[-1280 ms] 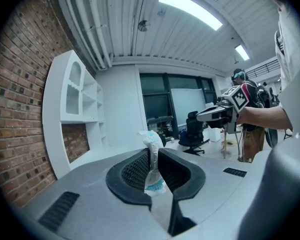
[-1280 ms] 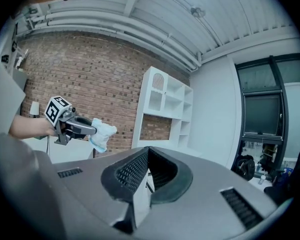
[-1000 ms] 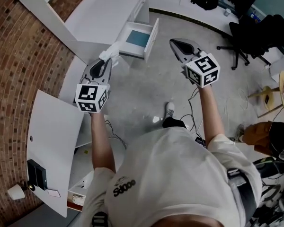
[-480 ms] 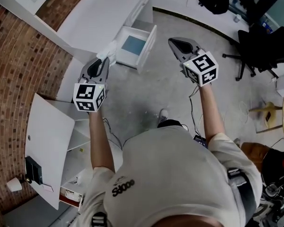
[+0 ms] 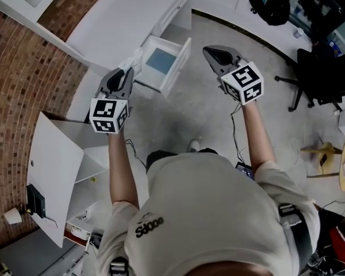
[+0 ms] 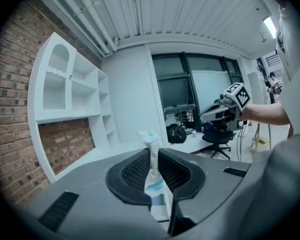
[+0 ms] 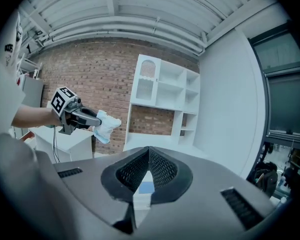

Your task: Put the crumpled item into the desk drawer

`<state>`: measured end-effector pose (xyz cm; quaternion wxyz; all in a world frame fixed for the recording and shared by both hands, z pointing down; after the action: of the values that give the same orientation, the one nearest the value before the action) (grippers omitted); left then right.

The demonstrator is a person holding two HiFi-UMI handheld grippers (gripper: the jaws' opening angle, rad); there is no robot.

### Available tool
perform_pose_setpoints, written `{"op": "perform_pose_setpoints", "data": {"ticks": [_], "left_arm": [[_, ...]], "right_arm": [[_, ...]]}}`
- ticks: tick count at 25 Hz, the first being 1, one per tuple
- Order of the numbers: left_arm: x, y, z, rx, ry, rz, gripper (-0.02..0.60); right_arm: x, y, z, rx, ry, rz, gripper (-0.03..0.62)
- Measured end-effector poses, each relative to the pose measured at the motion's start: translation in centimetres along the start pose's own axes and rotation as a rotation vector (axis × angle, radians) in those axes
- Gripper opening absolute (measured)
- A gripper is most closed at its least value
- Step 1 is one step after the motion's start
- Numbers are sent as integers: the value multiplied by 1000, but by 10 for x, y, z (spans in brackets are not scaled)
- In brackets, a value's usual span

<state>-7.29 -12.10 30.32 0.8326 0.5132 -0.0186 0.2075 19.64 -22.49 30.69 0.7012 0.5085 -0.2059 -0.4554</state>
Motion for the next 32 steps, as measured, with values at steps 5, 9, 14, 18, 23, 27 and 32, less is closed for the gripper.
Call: {"op": "perform_pose_setpoints", "data": {"ticks": [5, 9, 14, 18, 23, 27, 32], "left_arm": [[-10, -5, 29, -11, 11, 6, 57], [-22, -3, 57, -20, 33, 9, 57], [-53, -1, 104, -31, 73, 12, 57], [-83, 1, 156, -75, 104, 30, 55], [-108, 7, 229, -139, 191, 48, 55], [-121, 23, 289, -184, 285, 35, 55], [-122, 54, 363, -255, 397, 24, 57]], "right_arm": [[19, 4, 19, -13, -5, 0, -5], [31, 10, 37, -38, -1, 2, -5], [50, 9, 75, -66, 20, 14, -5], [70, 5, 113, -80, 40, 47, -5], [99, 12, 163, -110, 57, 113, -5], [120, 23, 202, -128, 79, 180, -5], [145, 46, 243, -155, 106, 279, -5]]}}
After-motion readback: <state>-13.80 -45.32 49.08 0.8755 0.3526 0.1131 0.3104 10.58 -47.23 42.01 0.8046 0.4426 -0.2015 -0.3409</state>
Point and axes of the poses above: the fingertips, and each gripper's own axes: z forward along the fingers, x to its right, y out of its underside, the point moved 6 cm from there along -z, backward along the fingers, and after that the axes turned 13 degrees about -x, right-handed, at the moved point
